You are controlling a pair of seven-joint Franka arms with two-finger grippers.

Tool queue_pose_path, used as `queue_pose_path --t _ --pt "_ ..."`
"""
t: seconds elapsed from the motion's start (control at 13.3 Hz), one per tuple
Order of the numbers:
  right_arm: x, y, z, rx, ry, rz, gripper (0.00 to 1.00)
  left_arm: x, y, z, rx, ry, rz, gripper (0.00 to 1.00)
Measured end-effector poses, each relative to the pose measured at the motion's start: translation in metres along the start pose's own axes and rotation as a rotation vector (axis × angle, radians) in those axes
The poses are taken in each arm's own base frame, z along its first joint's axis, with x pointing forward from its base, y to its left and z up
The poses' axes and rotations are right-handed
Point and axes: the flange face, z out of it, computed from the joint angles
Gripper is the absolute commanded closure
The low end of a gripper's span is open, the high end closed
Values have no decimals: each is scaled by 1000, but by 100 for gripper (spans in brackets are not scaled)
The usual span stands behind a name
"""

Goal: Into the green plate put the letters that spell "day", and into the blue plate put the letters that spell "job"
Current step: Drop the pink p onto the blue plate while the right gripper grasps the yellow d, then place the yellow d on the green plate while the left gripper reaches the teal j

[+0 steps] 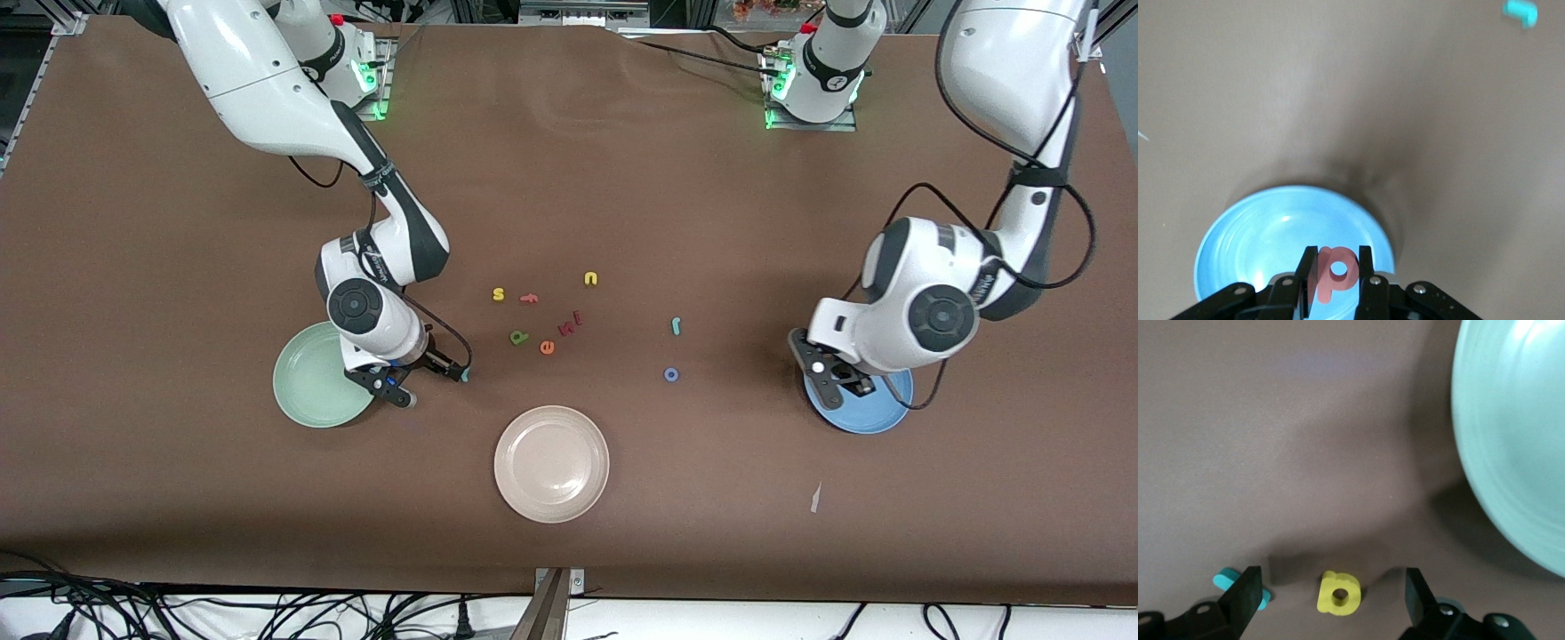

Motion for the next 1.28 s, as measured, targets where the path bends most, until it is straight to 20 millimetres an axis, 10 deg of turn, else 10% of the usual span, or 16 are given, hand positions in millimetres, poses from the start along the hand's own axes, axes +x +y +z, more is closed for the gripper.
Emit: queue_pose_path --t 0.08,0.15,0.23,0.75,1.28 --pt "0 0 0 0 0 0 14 -13 -6 7 -13 -2 40 84" --pt "0 0 1 -1 0 0 20 -22 -11 17 -29 -4 68 21" --pt "-1 0 1 -2 -1 -1 26 -26 -13 26 -42 -6 80 0" --pt "-6 -1 2 -5 -3 -9 52 16 10 25 -100 32 10 0" --pt "-6 -1 -1 -5 -1 -20 79 134 94 30 -123 40 -361 0"
